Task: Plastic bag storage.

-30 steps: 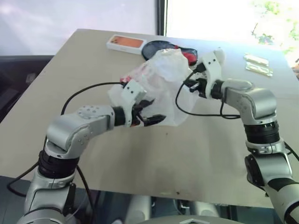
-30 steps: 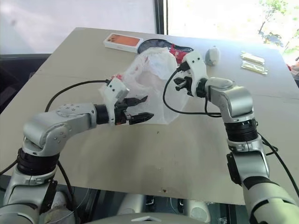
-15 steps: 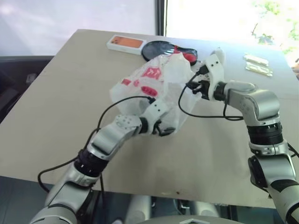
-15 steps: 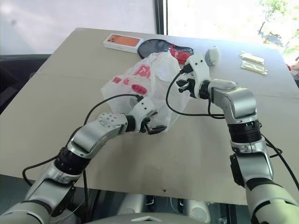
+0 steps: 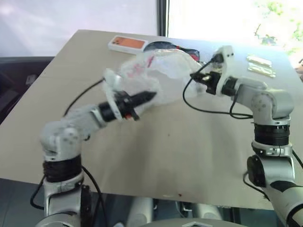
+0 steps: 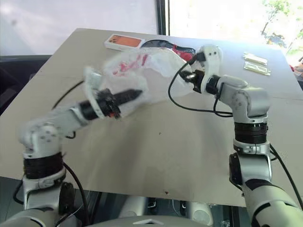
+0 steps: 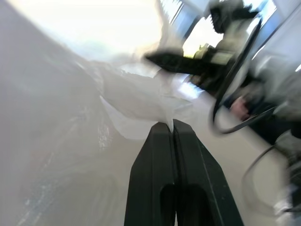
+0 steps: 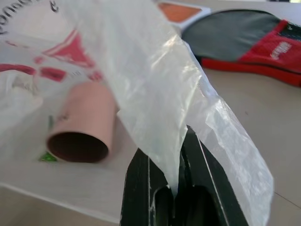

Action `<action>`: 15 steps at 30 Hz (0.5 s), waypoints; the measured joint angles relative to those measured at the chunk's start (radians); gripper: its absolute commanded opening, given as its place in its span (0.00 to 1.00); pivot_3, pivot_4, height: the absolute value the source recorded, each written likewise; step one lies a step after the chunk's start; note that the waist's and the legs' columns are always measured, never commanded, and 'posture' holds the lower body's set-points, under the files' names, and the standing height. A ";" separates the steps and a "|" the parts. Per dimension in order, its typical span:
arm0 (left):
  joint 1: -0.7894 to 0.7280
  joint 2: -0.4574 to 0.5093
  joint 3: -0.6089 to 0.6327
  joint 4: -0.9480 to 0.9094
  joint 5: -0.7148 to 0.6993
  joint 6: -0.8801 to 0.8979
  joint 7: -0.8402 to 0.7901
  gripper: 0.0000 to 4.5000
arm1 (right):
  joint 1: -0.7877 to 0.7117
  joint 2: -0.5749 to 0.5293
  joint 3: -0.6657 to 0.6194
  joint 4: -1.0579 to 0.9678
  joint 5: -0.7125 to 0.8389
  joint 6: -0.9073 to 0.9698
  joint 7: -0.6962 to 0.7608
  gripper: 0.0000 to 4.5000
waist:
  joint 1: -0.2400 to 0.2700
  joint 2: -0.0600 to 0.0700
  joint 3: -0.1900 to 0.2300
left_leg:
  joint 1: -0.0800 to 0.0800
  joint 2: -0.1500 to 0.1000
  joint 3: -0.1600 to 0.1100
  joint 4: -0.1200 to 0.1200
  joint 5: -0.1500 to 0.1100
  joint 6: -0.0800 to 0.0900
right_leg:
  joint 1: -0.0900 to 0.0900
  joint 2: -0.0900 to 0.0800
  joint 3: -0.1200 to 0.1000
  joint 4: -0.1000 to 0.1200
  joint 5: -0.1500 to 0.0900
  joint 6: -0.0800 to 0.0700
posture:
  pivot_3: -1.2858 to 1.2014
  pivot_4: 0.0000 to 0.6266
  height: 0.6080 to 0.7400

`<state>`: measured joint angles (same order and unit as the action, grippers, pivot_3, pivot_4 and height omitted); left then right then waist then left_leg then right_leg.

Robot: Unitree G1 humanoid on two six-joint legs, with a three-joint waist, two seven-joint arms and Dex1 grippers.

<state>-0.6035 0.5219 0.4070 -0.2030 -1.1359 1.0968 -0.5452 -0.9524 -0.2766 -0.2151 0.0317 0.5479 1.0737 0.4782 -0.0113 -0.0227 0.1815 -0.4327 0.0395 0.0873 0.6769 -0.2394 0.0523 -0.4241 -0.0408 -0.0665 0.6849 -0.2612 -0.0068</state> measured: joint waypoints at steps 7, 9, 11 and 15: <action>-0.335 0.168 0.237 0.267 -0.283 -0.061 0.174 0.01 | -0.416 0.015 -0.284 0.197 0.214 0.003 -0.126 0.00 | 0.003 0.000 0.000 | 0.001 -0.002 -0.001 0.000 -0.001 0.001 | 0.003 0.000 -0.001 -0.002 0.000 0.000 | 0.52 0.24 1.00; -0.387 0.202 0.231 0.336 -0.257 -0.094 0.170 0.01 | -0.472 -0.001 -0.315 0.236 0.248 0.007 -0.153 0.00 | 0.004 -0.001 -0.001 | 0.001 -0.002 0.000 0.000 -0.001 0.001 | 0.003 0.000 -0.001 -0.004 0.000 0.000 | 0.52 0.24 1.00; -0.414 0.230 0.200 0.370 -0.199 -0.124 0.134 0.01 | -0.487 -0.029 -0.333 0.241 0.278 0.020 -0.175 0.00 | 0.006 -0.001 -0.001 | 0.000 -0.003 0.000 -0.001 -0.002 0.003 | 0.003 -0.001 -0.001 -0.005 0.000 0.000 | 0.52 0.24 1.00; -0.419 0.223 0.089 0.399 -0.057 -0.184 0.080 0.01 | -0.443 -0.086 -0.331 0.164 0.314 0.075 -0.210 0.00 | 0.008 -0.001 -0.001 | 0.001 -0.003 0.001 -0.001 -0.002 0.003 | 0.003 -0.002 -0.001 -0.005 0.000 0.000 | 0.52 0.24 1.00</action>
<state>-1.0225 0.7454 0.4959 0.1955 -1.1930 0.9131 -0.4651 -1.3952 -0.3626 -0.5457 0.1962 0.8622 1.1487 0.2687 -0.0031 -0.0236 0.1805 -0.4321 0.0368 0.0888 0.6754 -0.2411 0.0551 -0.4213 -0.0431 -0.0676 0.6798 -0.2610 -0.0065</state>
